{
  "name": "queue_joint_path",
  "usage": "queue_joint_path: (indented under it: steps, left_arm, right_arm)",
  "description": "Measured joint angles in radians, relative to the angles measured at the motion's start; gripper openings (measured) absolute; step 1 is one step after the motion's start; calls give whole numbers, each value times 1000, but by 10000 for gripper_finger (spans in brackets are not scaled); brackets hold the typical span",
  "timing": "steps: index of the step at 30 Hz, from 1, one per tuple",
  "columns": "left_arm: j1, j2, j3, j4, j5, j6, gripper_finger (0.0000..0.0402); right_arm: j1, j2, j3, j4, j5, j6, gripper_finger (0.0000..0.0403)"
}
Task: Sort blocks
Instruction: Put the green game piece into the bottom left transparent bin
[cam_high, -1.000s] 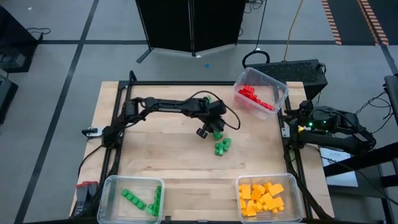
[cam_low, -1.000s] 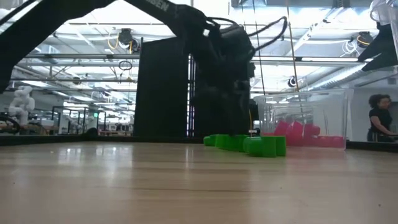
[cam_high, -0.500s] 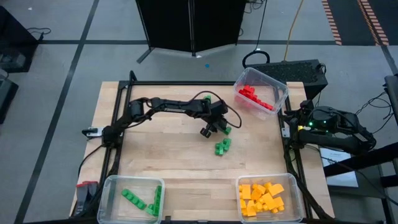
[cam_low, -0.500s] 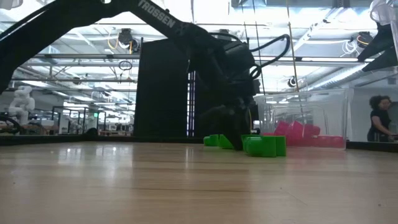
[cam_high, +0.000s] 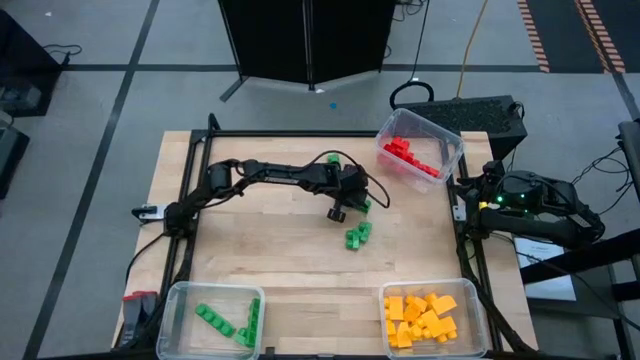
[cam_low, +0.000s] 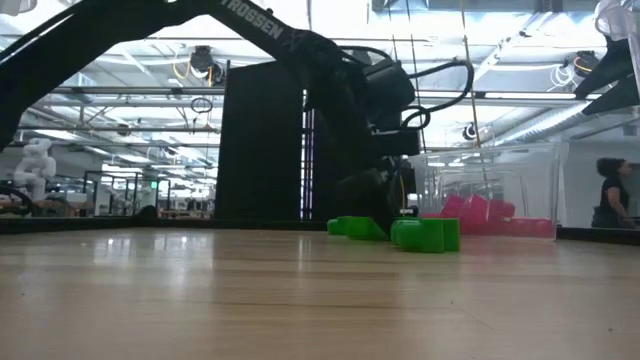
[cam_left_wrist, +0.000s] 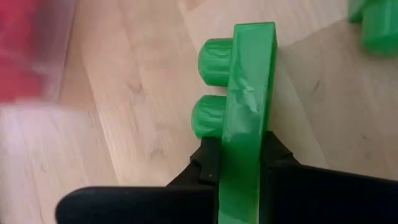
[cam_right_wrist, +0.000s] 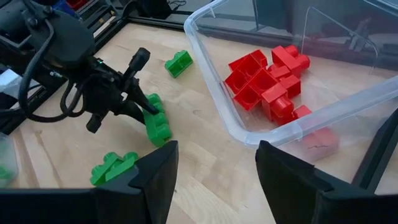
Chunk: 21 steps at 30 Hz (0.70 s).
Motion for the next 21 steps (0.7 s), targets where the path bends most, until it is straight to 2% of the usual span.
queue_joint_path:
  steps: [8,14,21]
  left_arm:
    - [-39,-136,-7,-83,-10,-162,0]
    - [-73,-307,-5,-315,-69,-310,0]
    - [-215,-576,-1,-699,-76,-634,0]
  right_arm:
    - [0,0,0,-1,0,-4,208]
    - [0,0,0,-1,1,-29,208]
    - [0,0,0,-1,0,-31,208]
